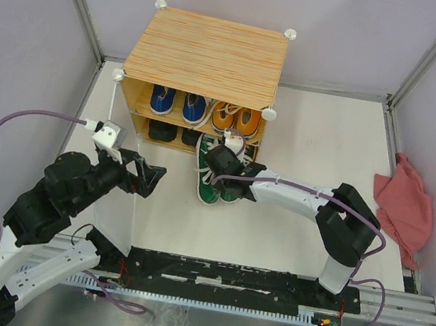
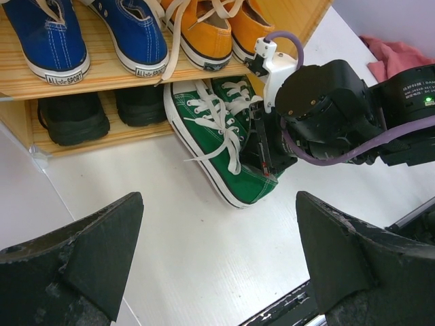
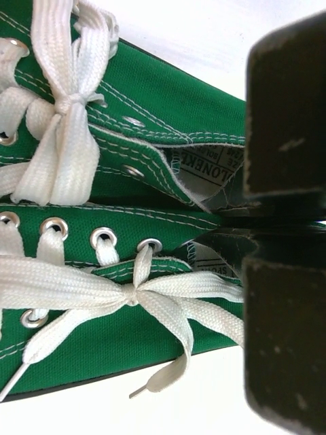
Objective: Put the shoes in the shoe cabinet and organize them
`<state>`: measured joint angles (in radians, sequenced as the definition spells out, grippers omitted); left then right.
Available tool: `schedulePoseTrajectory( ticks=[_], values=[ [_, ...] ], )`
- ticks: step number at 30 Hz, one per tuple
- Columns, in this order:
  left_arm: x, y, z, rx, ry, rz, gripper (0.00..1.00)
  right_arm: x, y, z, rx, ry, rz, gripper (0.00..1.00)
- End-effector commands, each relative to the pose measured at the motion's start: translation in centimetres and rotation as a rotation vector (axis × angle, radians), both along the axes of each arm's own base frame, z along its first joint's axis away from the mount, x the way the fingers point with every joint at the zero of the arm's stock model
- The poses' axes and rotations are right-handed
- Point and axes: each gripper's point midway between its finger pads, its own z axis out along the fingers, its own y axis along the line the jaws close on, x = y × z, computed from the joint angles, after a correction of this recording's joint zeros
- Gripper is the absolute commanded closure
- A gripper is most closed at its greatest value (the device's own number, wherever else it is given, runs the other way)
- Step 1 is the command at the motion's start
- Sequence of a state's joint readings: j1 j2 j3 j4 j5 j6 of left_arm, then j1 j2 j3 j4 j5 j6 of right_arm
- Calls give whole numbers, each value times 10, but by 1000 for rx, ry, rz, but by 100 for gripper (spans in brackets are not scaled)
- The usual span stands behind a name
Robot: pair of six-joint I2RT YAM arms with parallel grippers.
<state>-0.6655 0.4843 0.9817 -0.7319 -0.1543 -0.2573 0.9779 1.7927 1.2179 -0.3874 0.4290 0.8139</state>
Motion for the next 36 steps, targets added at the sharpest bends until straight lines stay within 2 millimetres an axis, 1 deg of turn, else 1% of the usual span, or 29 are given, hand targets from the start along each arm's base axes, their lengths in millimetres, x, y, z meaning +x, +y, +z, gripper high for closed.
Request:
schedulePoseTrajectory(
  ticks=[1,4,9,18,26,30,36],
  values=[
    [7,7,0,48,-24,31,1,37,28,74,219,-216,-77,98],
    [8,5,-1,50,-18,24,1,42,30,80,239,-242,-110,98],
    [8,5,-3,53,-15,28,1,59,25,90,220,-295,-187,98],
    [10,5,-9,72,-6,31,1,88,15,77,223,-299,-254,98],
    [12,4,-12,88,-3,27,1,119,10,70,212,-272,-233,98],
    [12,4,-14,91,-4,24,1,128,9,68,204,-255,-227,98],
    [15,3,-18,103,-1,27,1,140,2,59,210,-251,-291,98]
  ],
)
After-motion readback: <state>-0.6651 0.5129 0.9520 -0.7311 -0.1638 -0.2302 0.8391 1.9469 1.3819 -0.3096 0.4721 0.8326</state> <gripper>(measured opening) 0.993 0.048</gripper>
